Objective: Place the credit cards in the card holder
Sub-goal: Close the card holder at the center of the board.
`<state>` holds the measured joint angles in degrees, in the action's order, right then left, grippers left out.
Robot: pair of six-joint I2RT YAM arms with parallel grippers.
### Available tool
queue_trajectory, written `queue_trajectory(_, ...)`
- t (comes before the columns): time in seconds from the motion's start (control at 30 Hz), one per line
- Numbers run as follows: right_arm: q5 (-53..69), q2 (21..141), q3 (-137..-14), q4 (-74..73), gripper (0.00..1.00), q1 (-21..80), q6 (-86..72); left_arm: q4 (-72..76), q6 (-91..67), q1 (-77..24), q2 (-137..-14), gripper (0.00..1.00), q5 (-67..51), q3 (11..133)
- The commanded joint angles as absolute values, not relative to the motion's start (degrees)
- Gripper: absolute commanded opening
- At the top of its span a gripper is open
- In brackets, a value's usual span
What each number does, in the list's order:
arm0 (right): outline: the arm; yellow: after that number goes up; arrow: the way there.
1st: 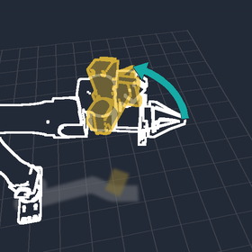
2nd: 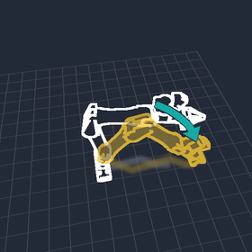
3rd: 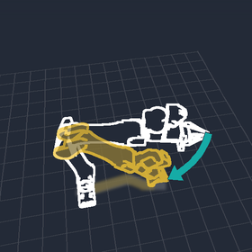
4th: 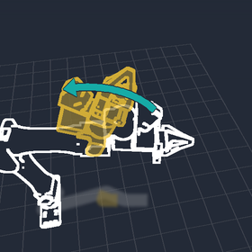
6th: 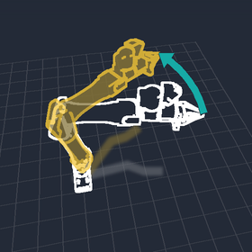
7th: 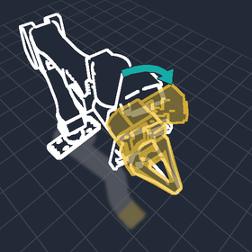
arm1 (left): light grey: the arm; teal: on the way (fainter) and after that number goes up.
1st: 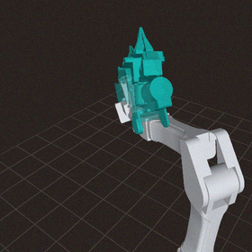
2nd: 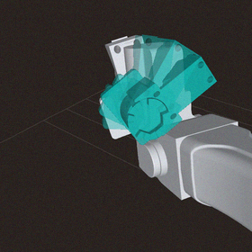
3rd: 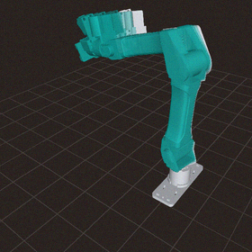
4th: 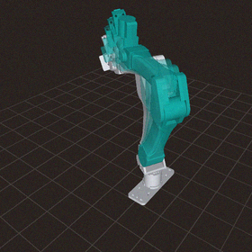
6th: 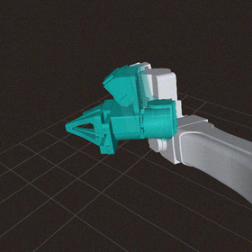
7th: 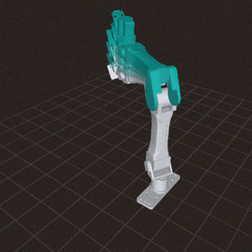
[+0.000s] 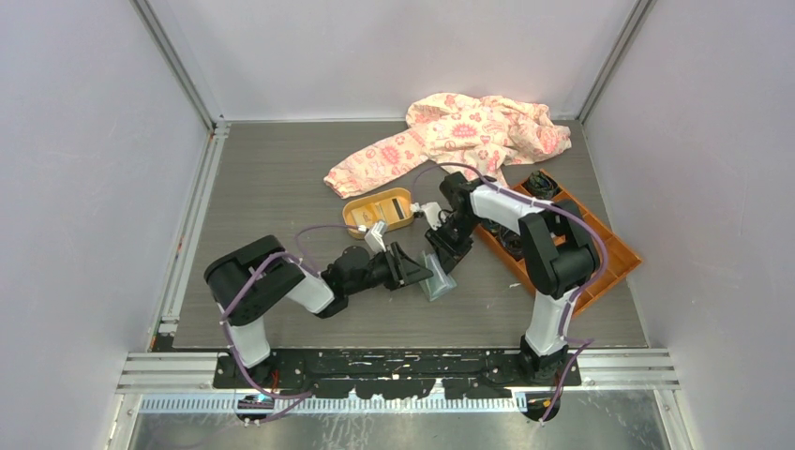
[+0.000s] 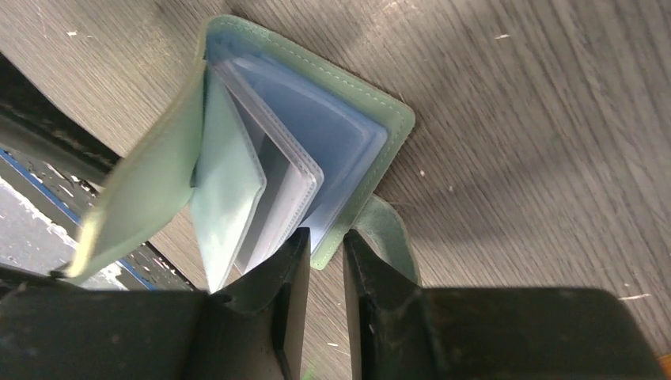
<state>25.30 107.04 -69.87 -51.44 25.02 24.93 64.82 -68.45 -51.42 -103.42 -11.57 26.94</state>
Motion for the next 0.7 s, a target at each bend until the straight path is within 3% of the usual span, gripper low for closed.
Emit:
queue_trajectory(0.0,27.47,101.37,-71.6,-50.77,0.29,23.16,23.21,58.05,-64.7,-51.84,-101.93,0.43,-12.33,30.49)
queue_trajectory(0.23,26.87,93.22,-69.39,-47.69,0.32,19.6,22.68,54.9,-63.46,-51.78,-104.43,0.42,-12.04,34.25)
queue_trajectory(0.47,40.77,94.24,-68.86,-48.44,0.34,15.01,20.86,47.54,-62.61,-51.85,-105.08,0.35,-10.99,38.25)
queue_trajectory(0.67,48.82,96.58,-68.58,-47.61,0.34,14.72,17.58,49.51,-62.11,-51.95,-105.78,0.38,-14.09,38.97)
